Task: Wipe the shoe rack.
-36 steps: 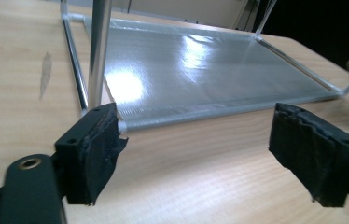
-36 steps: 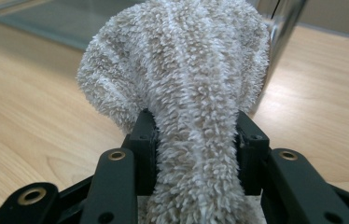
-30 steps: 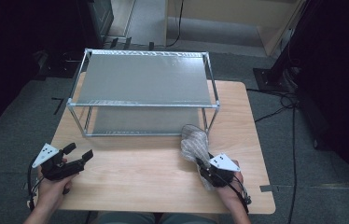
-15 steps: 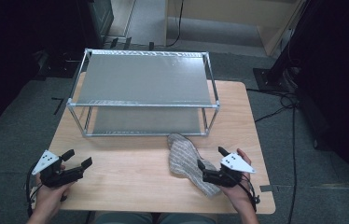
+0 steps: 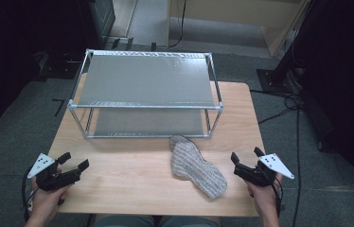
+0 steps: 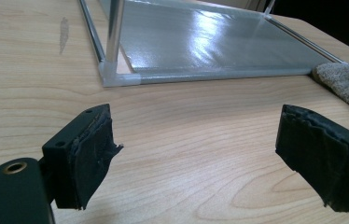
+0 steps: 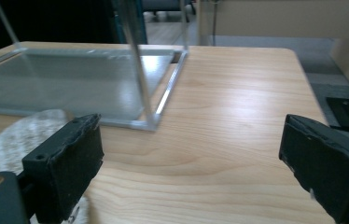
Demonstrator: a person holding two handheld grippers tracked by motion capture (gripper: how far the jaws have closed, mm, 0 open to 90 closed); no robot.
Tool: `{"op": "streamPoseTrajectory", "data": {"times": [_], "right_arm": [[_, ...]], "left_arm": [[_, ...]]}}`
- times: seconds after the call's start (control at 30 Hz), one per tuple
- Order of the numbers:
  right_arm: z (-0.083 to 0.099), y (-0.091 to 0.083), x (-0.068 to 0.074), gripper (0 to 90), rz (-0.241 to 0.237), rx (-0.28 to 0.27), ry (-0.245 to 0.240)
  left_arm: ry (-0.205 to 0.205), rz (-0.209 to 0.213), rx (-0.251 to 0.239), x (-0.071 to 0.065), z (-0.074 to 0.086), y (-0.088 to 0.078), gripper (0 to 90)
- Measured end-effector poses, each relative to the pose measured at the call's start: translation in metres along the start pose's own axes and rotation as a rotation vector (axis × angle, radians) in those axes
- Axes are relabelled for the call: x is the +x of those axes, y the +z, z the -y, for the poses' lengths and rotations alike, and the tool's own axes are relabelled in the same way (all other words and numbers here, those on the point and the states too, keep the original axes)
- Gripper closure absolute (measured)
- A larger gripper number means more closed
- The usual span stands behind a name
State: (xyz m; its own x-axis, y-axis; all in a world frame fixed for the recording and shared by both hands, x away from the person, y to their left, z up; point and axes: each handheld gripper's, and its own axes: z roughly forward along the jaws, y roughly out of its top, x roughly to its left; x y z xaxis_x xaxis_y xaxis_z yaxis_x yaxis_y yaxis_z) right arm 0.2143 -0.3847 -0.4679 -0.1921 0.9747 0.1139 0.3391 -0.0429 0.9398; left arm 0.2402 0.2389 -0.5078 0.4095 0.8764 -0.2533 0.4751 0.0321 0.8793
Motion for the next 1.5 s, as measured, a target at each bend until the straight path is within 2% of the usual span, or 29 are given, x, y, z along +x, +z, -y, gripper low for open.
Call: {"op": "streamPoseTrajectory", "data": {"times": [0.2,0.43,0.53,0.67,0.77,0.97,1.07,1.17,1.3,1.5], "right_arm": [[0.003,-0.005,-0.019,7.0,0.072,-0.006,0.029],[0.013,-0.010,-0.038,6.9,0.142,0.024,0.055],[0.018,-0.013,-0.042,6.9,0.160,0.040,0.062],[0.023,-0.016,-0.044,7.0,0.171,0.068,0.070],[0.027,-0.020,-0.045,7.0,0.179,0.089,0.073],[0.035,-0.027,-0.046,7.3,0.205,0.136,0.082],[0.038,-0.028,-0.043,7.4,0.219,0.159,0.094],[0.041,-0.026,-0.040,7.4,0.231,0.179,0.065],[0.044,-0.023,-0.040,7.4,0.233,0.189,0.069],[0.046,-0.024,-0.040,7.6,0.247,0.194,0.076]], "left_arm": [[-0.010,-0.023,-0.009,0.007,0.000,-0.008,11.5],[-0.038,-0.063,-0.036,0.020,0.002,-0.025,11.5],[-0.036,-0.072,-0.035,0.024,0.006,-0.035,11.5],[-0.037,-0.073,-0.042,0.024,0.010,-0.047,11.5],[-0.016,-0.083,-0.042,0.022,0.011,-0.052,11.5],[0.015,-0.087,-0.024,0.017,0.012,-0.052,10.8],[0.009,-0.088,-0.022,0.018,0.012,-0.053,10.5],[0.009,-0.094,-0.015,0.020,0.013,-0.052,10.5],[0.011,-0.090,0.008,0.022,0.016,-0.050,10.3],[0.010,-0.086,0.016,0.023,0.018,-0.048,10.3]]}}
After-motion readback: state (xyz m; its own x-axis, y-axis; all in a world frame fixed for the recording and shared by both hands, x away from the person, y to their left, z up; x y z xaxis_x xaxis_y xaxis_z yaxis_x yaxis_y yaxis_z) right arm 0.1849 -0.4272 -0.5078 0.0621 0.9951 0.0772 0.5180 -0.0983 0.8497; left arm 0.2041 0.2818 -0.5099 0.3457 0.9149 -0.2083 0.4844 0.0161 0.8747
